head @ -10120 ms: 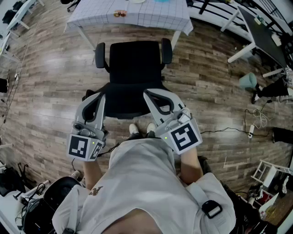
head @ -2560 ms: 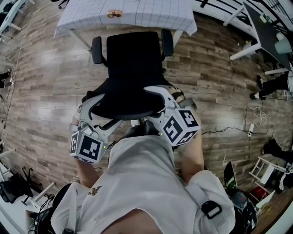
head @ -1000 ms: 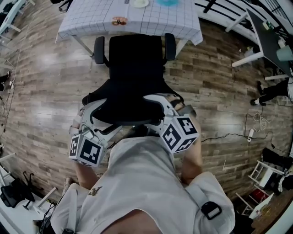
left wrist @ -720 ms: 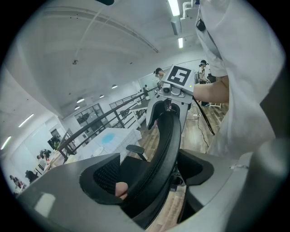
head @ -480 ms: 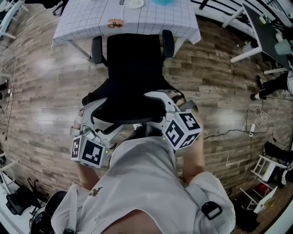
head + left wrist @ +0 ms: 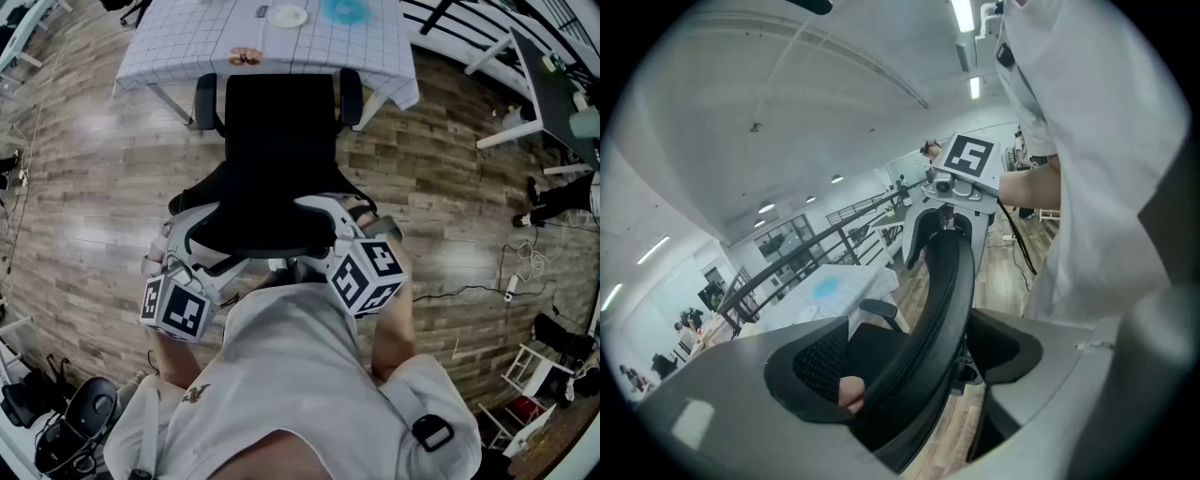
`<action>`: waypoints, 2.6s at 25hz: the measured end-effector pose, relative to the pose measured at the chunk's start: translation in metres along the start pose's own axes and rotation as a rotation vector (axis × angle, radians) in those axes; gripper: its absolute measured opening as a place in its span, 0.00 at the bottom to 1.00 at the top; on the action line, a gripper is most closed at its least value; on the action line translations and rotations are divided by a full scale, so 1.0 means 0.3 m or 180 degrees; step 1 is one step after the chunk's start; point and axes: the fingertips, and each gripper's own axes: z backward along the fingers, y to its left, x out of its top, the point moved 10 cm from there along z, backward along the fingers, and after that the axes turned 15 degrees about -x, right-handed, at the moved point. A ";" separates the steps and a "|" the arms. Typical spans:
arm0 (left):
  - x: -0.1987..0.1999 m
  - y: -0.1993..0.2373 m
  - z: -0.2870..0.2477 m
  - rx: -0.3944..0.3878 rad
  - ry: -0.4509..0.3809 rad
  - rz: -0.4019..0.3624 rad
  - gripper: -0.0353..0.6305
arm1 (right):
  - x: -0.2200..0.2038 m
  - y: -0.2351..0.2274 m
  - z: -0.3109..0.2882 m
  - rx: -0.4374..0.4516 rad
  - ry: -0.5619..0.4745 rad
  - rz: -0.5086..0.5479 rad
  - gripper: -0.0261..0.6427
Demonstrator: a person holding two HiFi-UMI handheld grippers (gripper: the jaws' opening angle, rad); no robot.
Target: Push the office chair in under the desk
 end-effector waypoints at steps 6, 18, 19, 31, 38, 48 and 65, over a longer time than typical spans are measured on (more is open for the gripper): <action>0.011 0.050 -0.014 -0.0031 0.0090 0.0060 0.64 | -0.011 -0.051 -0.016 -0.0005 -0.0019 0.0025 0.54; 0.016 0.139 -0.032 -0.0010 0.0094 0.0066 0.64 | -0.021 -0.137 -0.056 0.0008 -0.0036 0.0041 0.54; 0.014 0.145 -0.031 -0.0013 0.0089 0.0064 0.64 | -0.020 -0.140 -0.061 0.0009 -0.0038 0.0033 0.54; -0.014 0.216 -0.022 -0.0060 0.0074 0.0038 0.64 | -0.008 -0.183 -0.114 0.0033 -0.0016 -0.0045 0.55; -0.027 0.271 -0.023 -0.0077 0.0075 -0.0006 0.64 | -0.006 -0.222 -0.147 -0.0003 0.0020 -0.0042 0.55; -0.033 0.354 -0.041 -0.0035 0.0009 -0.0047 0.64 | -0.014 -0.294 -0.184 -0.0031 -0.0017 -0.0060 0.55; -0.003 0.510 -0.102 -0.0006 -0.0014 -0.0013 0.64 | -0.061 -0.467 -0.238 0.0079 -0.0008 -0.0025 0.55</action>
